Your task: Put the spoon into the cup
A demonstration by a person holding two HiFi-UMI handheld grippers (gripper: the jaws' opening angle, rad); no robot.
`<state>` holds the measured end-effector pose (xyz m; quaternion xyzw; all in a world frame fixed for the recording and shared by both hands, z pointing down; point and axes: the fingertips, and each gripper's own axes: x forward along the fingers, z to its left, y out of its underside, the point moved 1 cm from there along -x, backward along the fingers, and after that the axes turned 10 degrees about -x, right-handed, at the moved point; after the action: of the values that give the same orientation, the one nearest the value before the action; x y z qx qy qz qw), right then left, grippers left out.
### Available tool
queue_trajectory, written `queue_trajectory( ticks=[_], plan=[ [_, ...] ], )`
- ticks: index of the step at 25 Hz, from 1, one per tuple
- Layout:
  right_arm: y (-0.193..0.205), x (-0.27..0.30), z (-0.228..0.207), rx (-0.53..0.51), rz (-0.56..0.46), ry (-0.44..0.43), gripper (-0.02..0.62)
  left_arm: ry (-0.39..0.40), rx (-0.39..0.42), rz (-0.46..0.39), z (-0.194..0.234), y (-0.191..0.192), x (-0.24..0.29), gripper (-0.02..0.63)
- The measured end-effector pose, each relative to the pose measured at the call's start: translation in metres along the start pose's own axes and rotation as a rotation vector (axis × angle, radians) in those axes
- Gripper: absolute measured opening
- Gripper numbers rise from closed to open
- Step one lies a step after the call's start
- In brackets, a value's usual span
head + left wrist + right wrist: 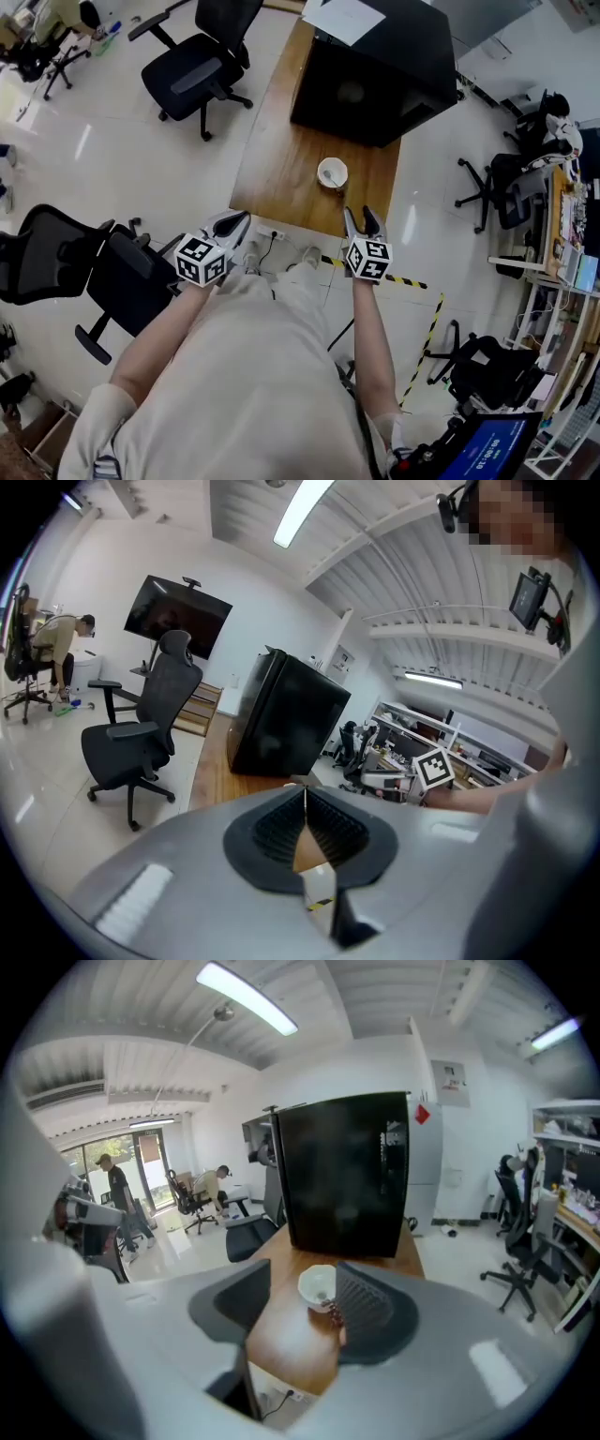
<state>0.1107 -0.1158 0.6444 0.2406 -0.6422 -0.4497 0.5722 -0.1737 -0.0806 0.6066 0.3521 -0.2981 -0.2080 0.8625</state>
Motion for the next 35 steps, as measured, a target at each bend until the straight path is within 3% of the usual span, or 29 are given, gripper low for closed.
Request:
queue_trajectory(
  ticks=[6, 12, 20, 29, 35],
  plan=[
    [-0.008, -0.041, 0.015, 0.0, -0.134, 0.009, 0.204, 0.024, 0.073, 0.017, -0.017, 0.0, 0.001, 0.0],
    [-0.015, -0.085, 0.003, 0.057, -0.245, 0.008, 0.181, -0.001, 0.087, 0.024, -0.049, 0.019, 0.001, 0.0],
    [0.006, -0.153, -0.015, 0.076, -0.283, -0.021, 0.175, -0.002, 0.102, 0.026, -0.126, 0.056, -0.002, 0.0],
    [0.059, -0.208, -0.023, 0.11, -0.313, -0.053, 0.147, -0.083, 0.097, 0.01, -0.163, 0.111, -0.039, 0.0],
    [0.083, -0.226, -0.023, 0.134, -0.3, -0.061, 0.133, -0.138, 0.08, -0.018, -0.166, 0.121, -0.064, 0.0]
  ],
)
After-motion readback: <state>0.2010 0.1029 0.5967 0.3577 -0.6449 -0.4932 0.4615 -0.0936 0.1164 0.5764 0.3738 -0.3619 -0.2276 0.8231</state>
